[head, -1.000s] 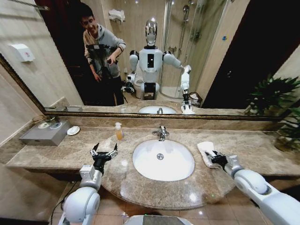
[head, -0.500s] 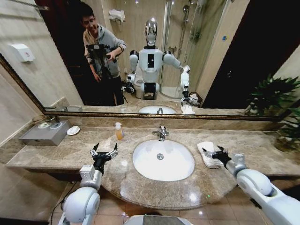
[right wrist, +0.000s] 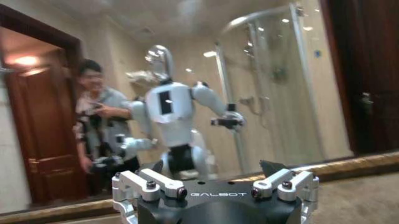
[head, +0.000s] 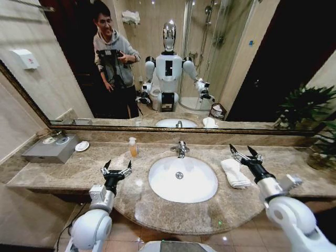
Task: Pick up the towel from the sink counter and wipe the mirror surface.
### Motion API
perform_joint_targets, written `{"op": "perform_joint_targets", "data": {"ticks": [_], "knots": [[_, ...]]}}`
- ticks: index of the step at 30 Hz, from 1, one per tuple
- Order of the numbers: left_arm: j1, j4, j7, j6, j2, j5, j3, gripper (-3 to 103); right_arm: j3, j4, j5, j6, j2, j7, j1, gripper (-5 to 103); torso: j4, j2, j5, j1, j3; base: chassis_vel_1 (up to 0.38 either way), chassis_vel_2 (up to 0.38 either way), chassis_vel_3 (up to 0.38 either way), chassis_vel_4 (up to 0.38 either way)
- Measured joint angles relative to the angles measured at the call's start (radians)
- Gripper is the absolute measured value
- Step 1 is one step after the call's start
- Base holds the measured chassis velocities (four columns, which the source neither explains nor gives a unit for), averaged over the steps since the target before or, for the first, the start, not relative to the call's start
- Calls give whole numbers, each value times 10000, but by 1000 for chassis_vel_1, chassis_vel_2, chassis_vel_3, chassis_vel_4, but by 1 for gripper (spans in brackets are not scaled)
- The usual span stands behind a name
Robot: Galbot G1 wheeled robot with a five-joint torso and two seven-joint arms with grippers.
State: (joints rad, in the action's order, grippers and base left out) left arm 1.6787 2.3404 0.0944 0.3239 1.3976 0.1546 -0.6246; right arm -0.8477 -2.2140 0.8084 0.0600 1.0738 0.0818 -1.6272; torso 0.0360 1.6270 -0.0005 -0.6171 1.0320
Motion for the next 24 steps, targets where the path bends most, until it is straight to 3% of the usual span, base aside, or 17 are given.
{"op": "perform_joint_targets", "data": {"ticks": [2,3,6,9,18,24], "knots": [[1,0,0,0,0,0,0,100,283,-227,-823,37,800,445,86,100,-1,0,1,1,0,0,0,0,0],[1,0,0,0,0,0,0,100,283,-227,-823,37,800,445,86,100,-1,0,1,1,0,0,0,0,0],[0,0,0,0,-1,0,0,100,412,-234,-2084,172,1954,1518,581,100,4,0,3,1,0,0,0,0,0],[0,0,0,0,0,0,1,100,571,-312,-2705,131,2487,1557,716,100,3,-1,4,0,1,0,0,0,0],[-1,0,0,0,-1,0,0,100,402,-568,-3088,37,3156,1484,798,100,2,-3,4,-6,3,33,-22,-33,31],[0,0,0,0,-1,-1,0,100,260,-830,-2966,-38,3062,1489,461,100,1,-1,6,0,1,141,-148,-155,146]]}}
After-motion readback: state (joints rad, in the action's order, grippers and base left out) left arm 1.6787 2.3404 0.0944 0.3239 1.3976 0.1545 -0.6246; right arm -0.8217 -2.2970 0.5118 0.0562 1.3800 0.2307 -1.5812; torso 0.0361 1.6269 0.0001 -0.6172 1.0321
